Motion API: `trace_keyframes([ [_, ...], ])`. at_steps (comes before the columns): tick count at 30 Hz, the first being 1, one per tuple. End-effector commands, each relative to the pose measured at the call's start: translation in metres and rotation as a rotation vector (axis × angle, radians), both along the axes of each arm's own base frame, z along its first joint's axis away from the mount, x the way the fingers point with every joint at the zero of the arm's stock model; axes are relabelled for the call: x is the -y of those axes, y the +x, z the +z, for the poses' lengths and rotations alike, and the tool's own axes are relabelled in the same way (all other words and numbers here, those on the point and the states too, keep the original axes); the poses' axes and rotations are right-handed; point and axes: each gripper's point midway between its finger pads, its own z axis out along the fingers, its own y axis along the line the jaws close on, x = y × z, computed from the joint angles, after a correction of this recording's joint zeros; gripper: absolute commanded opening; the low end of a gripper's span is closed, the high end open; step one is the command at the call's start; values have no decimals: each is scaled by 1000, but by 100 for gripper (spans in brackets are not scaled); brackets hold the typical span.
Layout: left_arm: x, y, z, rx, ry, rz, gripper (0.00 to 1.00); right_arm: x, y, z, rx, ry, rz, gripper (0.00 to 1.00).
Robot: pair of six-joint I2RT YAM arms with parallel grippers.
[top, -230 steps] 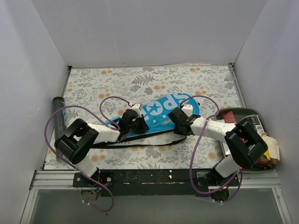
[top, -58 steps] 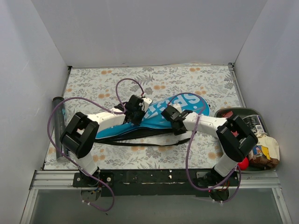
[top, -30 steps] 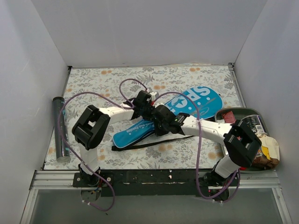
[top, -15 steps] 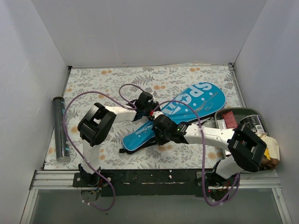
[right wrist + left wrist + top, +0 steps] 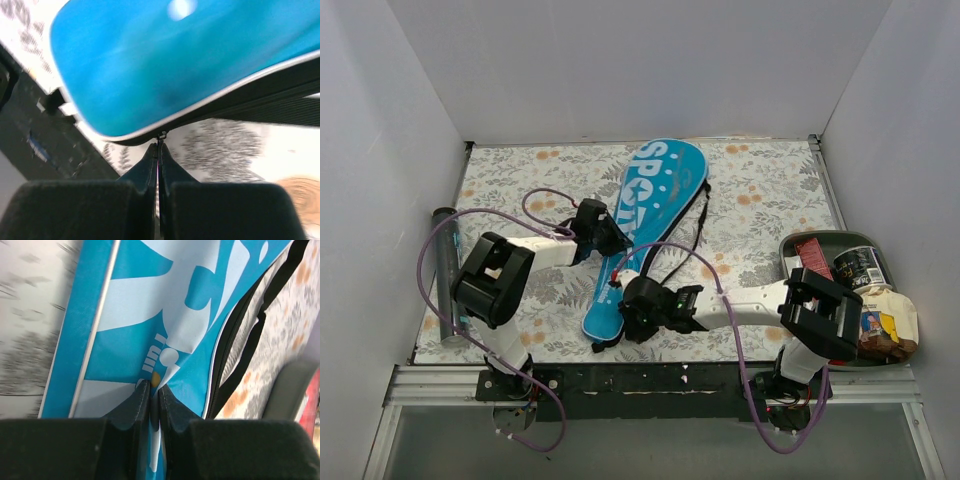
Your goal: Pack up the badminton gear
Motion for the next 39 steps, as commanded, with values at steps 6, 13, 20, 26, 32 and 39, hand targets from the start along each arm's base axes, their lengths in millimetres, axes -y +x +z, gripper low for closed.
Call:
trace_keyframes([
  [6, -68, 32, 12, 80, 84, 283, 0, -43, -71, 17, -82, 73, 227, 1],
  [13, -85, 29, 19, 88, 62, 364, 0, -61, -88, 25, -79, 114, 269, 1],
  [20, -93, 29, 27, 115, 43, 411, 0, -85, -113, 42, -76, 190, 356, 1],
  [26, -90, 29, 30, 120, 21, 401, 0, -93, -108, 41, -74, 173, 293, 1],
  [32, -87, 28, 35, 143, 22, 367, 0, -86, -101, 31, -65, 104, 217, 9],
  [39, -79, 29, 49, 199, 28, 278, 0, -45, -61, 52, 94, -2, 35, 74],
])
